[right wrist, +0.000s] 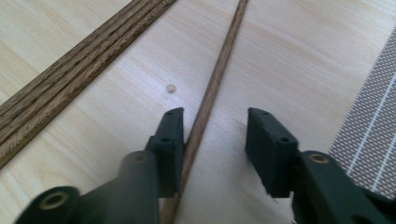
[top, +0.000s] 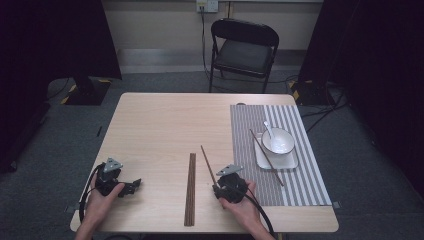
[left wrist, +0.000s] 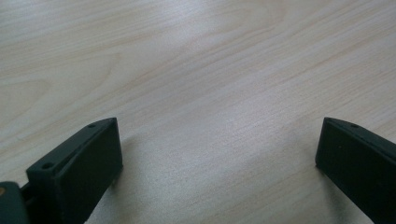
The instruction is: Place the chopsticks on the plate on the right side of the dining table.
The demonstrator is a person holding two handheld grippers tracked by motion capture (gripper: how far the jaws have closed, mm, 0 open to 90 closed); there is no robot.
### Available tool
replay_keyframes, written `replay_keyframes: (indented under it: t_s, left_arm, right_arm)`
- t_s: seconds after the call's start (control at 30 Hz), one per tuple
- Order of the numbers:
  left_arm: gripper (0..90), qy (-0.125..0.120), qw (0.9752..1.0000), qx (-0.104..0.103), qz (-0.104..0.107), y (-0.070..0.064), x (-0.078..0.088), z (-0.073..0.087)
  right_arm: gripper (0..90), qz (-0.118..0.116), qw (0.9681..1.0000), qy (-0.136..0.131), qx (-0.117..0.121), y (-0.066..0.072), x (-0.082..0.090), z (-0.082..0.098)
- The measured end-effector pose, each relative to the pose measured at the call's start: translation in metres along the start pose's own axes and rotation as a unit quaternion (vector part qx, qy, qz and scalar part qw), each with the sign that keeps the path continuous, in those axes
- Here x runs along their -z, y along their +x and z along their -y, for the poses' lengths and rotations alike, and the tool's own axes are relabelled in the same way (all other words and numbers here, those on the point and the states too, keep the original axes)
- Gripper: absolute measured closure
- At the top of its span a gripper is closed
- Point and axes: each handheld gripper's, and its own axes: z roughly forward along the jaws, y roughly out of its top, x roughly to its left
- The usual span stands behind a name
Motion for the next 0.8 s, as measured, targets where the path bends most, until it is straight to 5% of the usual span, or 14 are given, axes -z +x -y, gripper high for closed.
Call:
replay_keyframes:
  t_s: [0.23, 0.8]
  left_arm:
    - [0.1, -0.001, 1.0, 0.001, -0.002, 0.0, 0.0, 0.0]
    - [0.0, -0.001, 1.0, 0.001, -0.002, 0.0, 0.0, 0.0]
  right_arm:
    - [75.6, -0.003, 1.0, 0.002, 0.006, 0.002, 0.001, -0.001]
    - [84.2, 0.015, 0.9986, 0.004, -0.051, -0.017, 0.002, -0.002]
